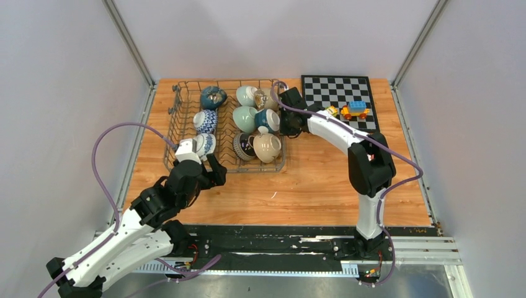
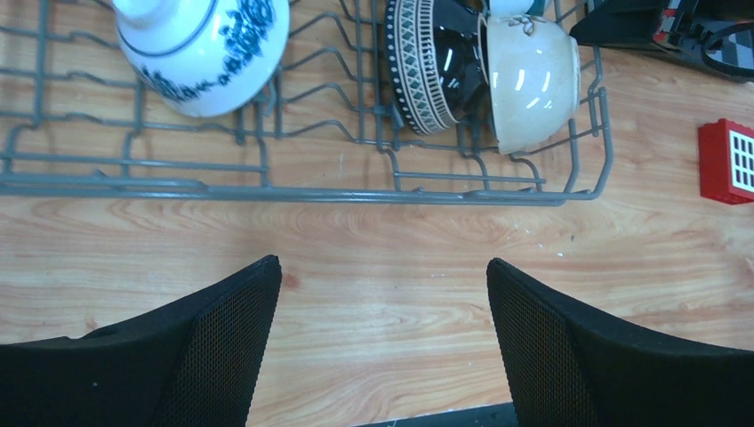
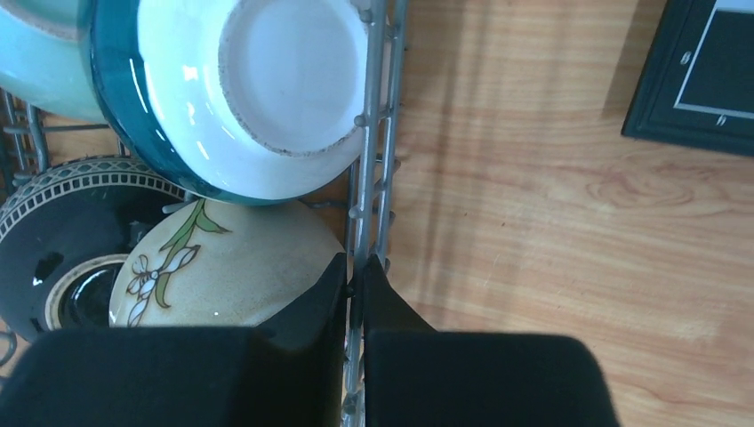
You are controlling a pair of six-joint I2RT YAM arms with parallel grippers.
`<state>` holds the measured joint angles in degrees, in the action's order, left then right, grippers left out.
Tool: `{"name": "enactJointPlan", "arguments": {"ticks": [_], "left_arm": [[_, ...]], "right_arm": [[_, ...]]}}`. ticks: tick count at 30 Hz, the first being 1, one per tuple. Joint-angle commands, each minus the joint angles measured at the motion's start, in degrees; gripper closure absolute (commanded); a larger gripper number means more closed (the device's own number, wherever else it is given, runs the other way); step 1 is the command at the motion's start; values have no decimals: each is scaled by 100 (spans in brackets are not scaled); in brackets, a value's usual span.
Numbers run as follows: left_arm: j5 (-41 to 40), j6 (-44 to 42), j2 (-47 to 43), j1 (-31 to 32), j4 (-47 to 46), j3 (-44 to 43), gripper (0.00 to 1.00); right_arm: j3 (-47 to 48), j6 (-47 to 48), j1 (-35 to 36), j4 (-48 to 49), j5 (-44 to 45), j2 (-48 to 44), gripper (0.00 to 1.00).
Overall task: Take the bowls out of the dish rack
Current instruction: Adjust the dish rack at the center of the board.
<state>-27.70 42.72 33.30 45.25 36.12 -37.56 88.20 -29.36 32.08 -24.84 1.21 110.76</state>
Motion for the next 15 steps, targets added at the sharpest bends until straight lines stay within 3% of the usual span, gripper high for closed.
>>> {"name": "enactJointPlan", "arguments": {"ticks": [1, 12, 15], "left_arm": [[-411, -150, 182, 53, -38, -271, 13], [-747, -201, 268, 54, -82, -287, 13], [-766, -314, 267, 49, -97, -331, 13]], "right_arm": [[269, 427, -206, -539, 120, 365, 98], [381, 558, -281, -539, -30, 291, 95], [408, 701, -278, -590, -31, 64, 73]]}}
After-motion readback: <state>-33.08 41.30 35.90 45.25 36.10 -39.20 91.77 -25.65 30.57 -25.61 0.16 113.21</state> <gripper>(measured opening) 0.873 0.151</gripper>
